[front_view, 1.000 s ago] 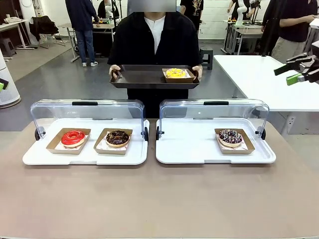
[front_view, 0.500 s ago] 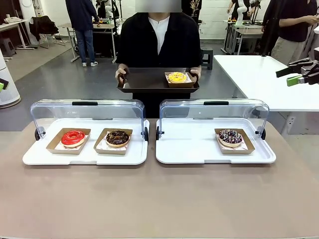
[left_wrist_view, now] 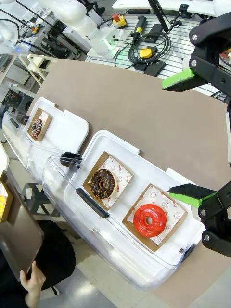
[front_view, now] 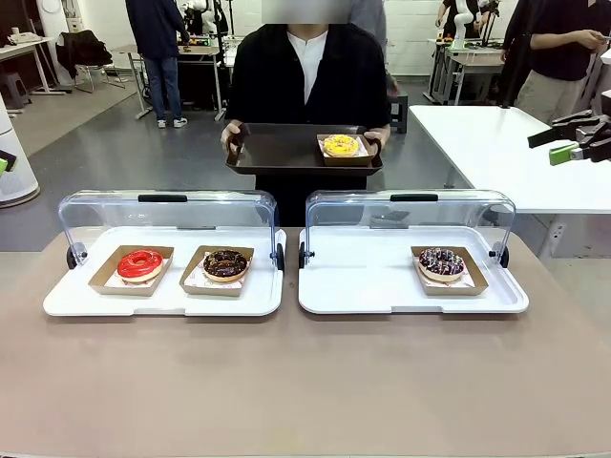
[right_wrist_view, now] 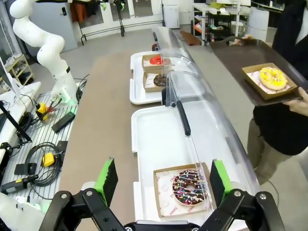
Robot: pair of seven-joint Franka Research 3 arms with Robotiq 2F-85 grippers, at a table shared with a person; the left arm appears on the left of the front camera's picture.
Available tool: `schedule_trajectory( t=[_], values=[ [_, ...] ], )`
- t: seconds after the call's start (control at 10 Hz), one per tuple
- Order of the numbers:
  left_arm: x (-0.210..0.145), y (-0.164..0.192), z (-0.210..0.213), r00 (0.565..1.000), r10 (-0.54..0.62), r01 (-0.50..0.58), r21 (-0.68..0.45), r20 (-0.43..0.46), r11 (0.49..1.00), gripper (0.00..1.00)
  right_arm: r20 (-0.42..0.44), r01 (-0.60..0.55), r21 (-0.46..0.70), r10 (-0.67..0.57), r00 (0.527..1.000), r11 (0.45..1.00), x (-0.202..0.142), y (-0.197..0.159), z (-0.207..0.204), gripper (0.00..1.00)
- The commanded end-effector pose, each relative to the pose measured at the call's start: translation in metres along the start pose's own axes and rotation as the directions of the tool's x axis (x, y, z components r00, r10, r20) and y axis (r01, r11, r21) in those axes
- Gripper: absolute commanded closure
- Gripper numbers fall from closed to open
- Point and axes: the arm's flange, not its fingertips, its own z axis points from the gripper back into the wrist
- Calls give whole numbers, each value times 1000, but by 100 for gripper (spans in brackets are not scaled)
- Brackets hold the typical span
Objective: Provide the desired donut to the person.
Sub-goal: Place the picked Paper togo box onto the Handle tray extended by the person.
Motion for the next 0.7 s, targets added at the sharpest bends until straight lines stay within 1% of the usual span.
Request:
schedule_trajectory(
  t=[0.0, 0.6],
  values=[
    [0, 0, 1, 1000, -3, 3, -4, 9, 1000, 0, -1, 9, -5, -9, 1000, 1000, -1, 0, 0, 0],
    [0, 0, 1, 1000, -3, 3, -4, 9, 1000, 0, -1, 9, -5, -9, 1000, 1000, -1, 0, 0, 0]
  ],
)
